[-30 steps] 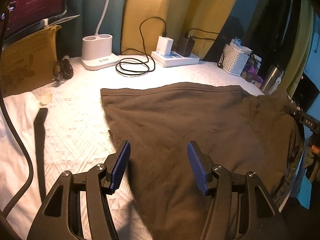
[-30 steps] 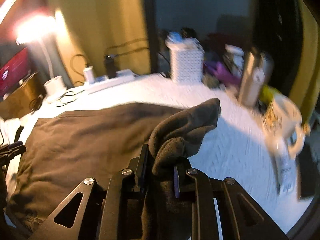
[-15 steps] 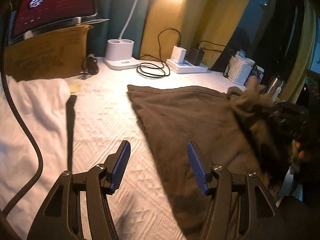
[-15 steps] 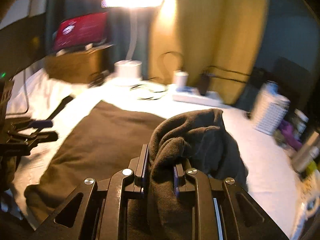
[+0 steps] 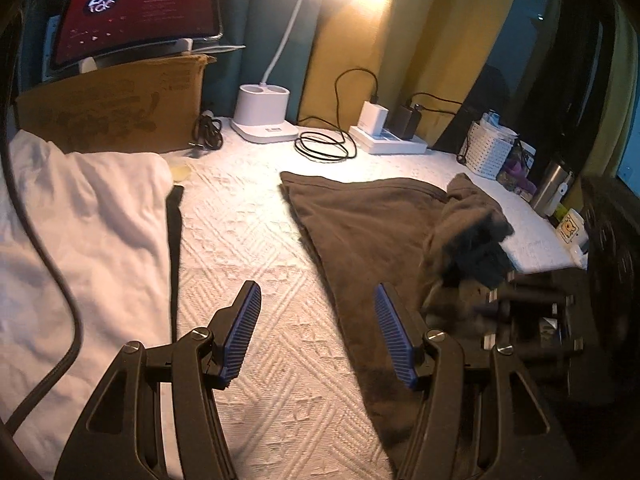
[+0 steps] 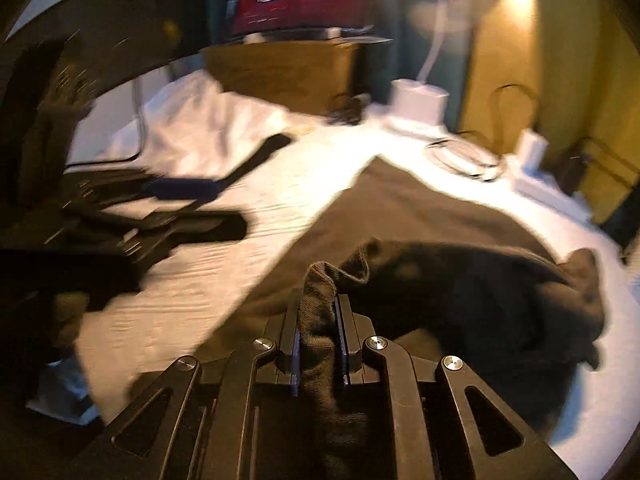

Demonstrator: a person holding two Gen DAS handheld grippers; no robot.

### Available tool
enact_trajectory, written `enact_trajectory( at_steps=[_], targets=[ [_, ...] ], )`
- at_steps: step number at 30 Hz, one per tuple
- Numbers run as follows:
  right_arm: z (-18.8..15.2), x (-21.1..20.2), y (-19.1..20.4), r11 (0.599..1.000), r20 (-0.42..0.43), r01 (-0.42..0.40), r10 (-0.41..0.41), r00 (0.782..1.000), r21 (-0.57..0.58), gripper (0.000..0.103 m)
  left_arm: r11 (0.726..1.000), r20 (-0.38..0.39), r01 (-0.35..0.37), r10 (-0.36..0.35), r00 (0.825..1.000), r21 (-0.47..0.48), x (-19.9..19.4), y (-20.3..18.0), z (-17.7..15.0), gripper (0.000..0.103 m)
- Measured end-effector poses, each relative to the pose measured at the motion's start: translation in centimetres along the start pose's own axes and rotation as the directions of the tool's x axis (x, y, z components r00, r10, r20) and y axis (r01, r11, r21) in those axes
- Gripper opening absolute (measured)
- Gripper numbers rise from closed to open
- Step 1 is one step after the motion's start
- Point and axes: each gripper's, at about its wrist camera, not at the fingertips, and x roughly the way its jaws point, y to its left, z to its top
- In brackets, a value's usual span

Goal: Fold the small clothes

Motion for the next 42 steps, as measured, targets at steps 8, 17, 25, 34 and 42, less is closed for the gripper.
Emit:
enact_trajectory(
  at_steps=[8,17,25,34,42],
  targets=[
    [-1.7,-1.7,2.6,0.996,-0.008,-0.068,0.068,0.998,-0.054,0.018,0.999,0.004,-0.034,0.034,0.999,-0.005,-0.6,-0.6,0.7,0.059],
    [-5.9,-7.2,-3.3,0.993,0.082,0.032,-0.041,0.996,0.111,0.103,0.997,-0.089,0.066,-0.063,0.994,0.034,0.1,-5.1,-0.8,0.072],
    [-10.4,-7.8,-9.3,0.950,0.042,0.096,-0.114,0.993,0.296,0.103,0.976,-0.147,0.167,-0.147,0.978,0.139,1.4,-10.4,-2.2,0.072],
    [-12.8,-6.9,-9.1,0.945,-0.004,0.137,-0.142,0.990,0.299,0.103,0.954,-0.234,0.226,-0.178,0.956,0.197,0.9,-11.5,-4.1,0.006],
    [-13.9,-8.3,-8.5,0.941,-0.013,0.103,-0.105,0.994,0.323,0.103,0.965,-0.229,0.221,-0.184,0.956,0.143,-2.6,-10.9,-5.4,0.005]
  ],
)
